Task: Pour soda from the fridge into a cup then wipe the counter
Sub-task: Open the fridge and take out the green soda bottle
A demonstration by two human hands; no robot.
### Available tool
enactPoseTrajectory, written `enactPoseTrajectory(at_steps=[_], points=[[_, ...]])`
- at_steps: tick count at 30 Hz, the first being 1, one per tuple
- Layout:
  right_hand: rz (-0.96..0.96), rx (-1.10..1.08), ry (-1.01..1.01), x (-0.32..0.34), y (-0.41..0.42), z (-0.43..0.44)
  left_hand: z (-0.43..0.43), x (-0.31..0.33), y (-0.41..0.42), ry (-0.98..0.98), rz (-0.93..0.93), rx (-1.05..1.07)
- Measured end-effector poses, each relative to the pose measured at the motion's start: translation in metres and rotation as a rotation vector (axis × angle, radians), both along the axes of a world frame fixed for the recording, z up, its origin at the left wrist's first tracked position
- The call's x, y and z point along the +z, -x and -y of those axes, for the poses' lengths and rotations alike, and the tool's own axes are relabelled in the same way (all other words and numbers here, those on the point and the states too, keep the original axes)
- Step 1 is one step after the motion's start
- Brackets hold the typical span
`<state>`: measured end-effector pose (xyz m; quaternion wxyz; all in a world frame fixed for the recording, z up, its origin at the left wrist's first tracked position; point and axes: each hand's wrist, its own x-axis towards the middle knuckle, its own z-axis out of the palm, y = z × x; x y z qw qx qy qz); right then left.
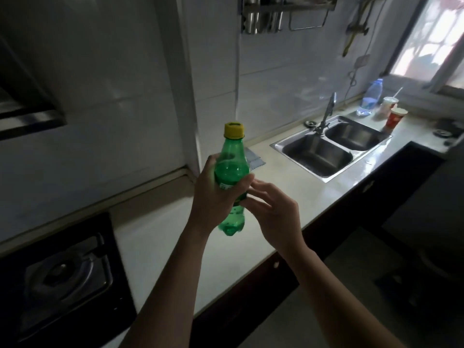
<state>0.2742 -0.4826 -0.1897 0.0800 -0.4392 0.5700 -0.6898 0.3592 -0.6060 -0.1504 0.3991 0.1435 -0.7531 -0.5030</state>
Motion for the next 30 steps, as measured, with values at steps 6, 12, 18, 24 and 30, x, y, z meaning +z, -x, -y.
enactPoseTrajectory(at_steps=[6, 12, 18, 24, 30], points=[[-0.060, -0.115, -0.018, 0.006, 0.056, 0.013, 0.026, -0.001, 0.069, 0.033, -0.011, -0.130], [-0.061, -0.063, -0.048, -0.007, 0.100, 0.048, 0.060, -0.015, 0.103, 0.017, 0.026, -0.109], [0.018, 0.123, -0.062, -0.035, 0.145, 0.096, 0.088, -0.037, 0.127, -0.158, 0.043, 0.075], [0.167, 0.390, -0.151, -0.065, 0.160, 0.151, 0.108, -0.062, 0.125, -0.263, -0.019, 0.323], [0.080, 0.550, -0.263, -0.088, 0.144, 0.178, 0.111, -0.096, 0.093, -0.332, -0.008, 0.611]])
